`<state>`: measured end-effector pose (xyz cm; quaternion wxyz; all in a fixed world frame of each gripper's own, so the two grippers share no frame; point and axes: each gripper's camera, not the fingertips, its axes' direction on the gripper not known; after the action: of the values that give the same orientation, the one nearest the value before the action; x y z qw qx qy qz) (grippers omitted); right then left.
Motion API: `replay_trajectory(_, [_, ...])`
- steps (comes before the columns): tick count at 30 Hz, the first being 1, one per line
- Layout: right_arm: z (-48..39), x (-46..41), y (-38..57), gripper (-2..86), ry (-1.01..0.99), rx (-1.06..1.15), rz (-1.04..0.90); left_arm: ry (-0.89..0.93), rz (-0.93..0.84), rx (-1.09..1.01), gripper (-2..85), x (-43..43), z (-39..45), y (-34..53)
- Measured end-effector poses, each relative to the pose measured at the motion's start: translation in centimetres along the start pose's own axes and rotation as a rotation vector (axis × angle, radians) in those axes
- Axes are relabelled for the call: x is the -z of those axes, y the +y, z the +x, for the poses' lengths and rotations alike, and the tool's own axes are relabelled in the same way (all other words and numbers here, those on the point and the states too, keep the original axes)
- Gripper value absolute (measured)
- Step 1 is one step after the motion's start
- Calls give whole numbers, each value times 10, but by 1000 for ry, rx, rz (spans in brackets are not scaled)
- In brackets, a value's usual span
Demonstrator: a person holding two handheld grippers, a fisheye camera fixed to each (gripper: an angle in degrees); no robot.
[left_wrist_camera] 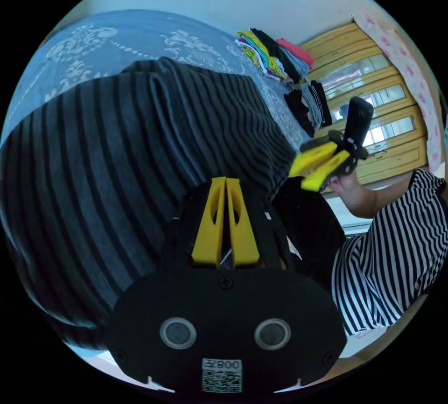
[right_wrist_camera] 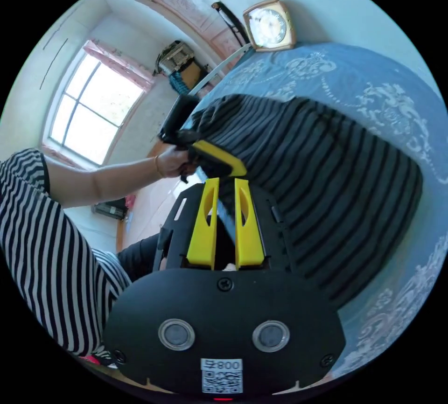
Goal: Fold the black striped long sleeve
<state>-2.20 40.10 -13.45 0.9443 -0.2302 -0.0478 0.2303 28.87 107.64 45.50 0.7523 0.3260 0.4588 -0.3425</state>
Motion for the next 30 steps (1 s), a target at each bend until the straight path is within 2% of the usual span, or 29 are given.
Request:
replay_trajectory(4, [33,43,-70,75,193,21,20,-19,19,27,7,24,8,17])
replay_trajectory(8, [50,42,-142,87,310,94,-123,-45,91,33,26,58,21,22])
replay_trajectory(15, [64,26,-201,102,284,151,-289,5,298,259,92,98,-16,16])
replay_trajectory(19, [77,21,-214,93,258,121,-323,16,253,333,93,88,-32,15])
replay_trajectory(24, [86,36,-217,38,180,105,-288,68,268,320,68,83,-25,32])
replay_trajectory(26, [83,62,-216,20,128,106,-191,79,320,262,62,91,-13,40])
replay_trajectory(30, [67,103,-209,7,174,139,1,59,435,114,56,104,18,63])
